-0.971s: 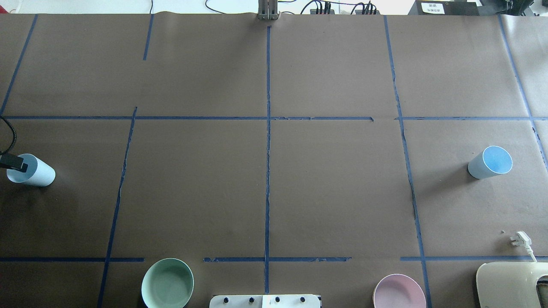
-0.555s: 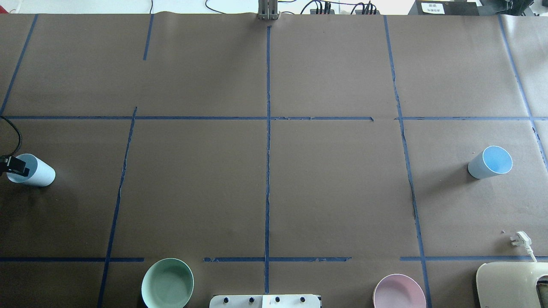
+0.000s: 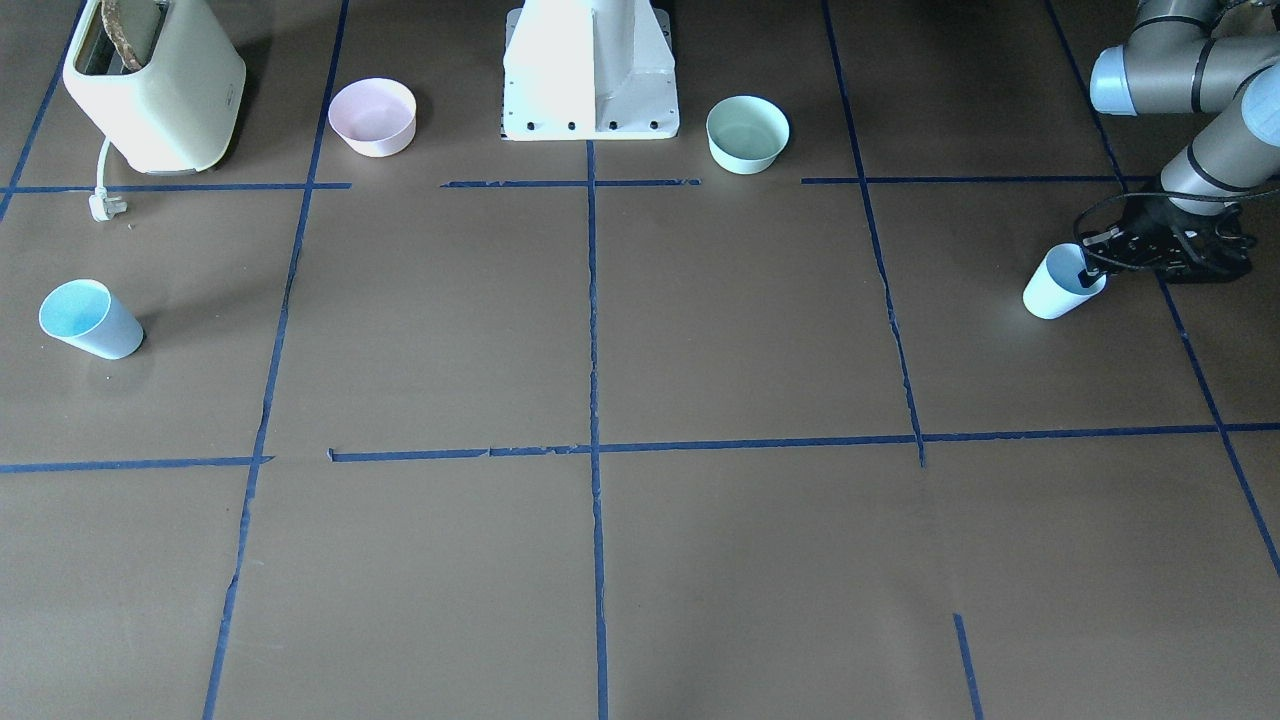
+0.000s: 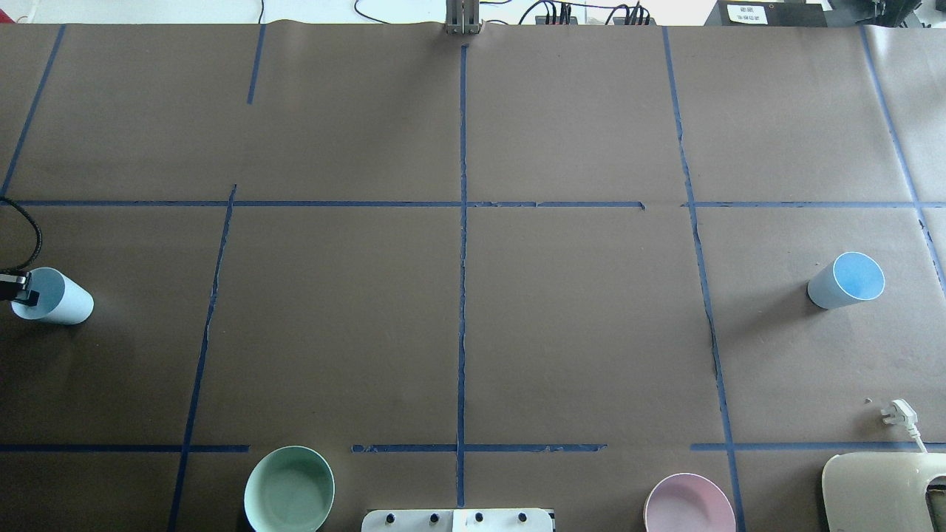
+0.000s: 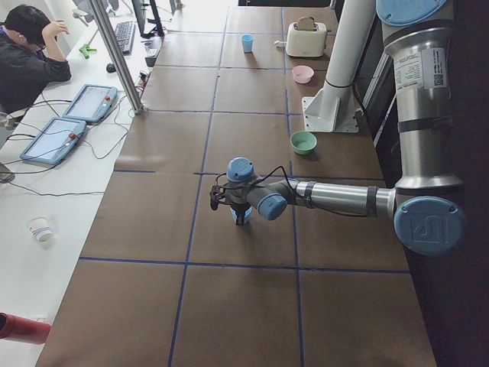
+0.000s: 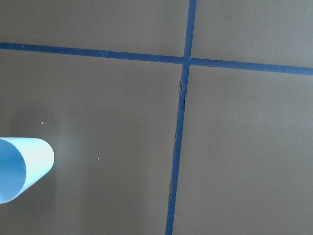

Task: Stack blue cups with both arms
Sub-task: 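Lower the left gripper onto the light blue cup and close it, then carry the held cup with the left gripper to the table center and set it down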

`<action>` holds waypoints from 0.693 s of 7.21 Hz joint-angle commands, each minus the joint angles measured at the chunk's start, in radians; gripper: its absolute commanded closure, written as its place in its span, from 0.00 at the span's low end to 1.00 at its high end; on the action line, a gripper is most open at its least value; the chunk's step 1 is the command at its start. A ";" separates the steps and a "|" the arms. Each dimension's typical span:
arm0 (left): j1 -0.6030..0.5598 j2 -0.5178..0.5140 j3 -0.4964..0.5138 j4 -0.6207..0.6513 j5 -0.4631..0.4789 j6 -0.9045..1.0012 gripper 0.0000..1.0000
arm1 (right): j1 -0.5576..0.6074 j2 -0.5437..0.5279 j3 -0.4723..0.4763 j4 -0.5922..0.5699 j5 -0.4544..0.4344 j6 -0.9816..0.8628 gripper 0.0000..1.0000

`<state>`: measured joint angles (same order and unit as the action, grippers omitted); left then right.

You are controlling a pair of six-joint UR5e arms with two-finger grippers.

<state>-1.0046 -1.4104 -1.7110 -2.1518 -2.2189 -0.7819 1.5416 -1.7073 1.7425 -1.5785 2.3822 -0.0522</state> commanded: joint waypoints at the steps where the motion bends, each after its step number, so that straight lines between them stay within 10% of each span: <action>1: -0.005 -0.037 -0.071 0.057 -0.098 -0.032 1.00 | 0.000 0.000 0.000 0.000 0.002 0.002 0.00; 5: 0.064 -0.487 -0.136 0.454 -0.078 -0.119 1.00 | 0.000 0.000 0.002 0.000 0.002 0.002 0.00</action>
<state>-0.9902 -1.7181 -1.8441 -1.8520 -2.3037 -0.8492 1.5415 -1.7073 1.7436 -1.5781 2.3837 -0.0512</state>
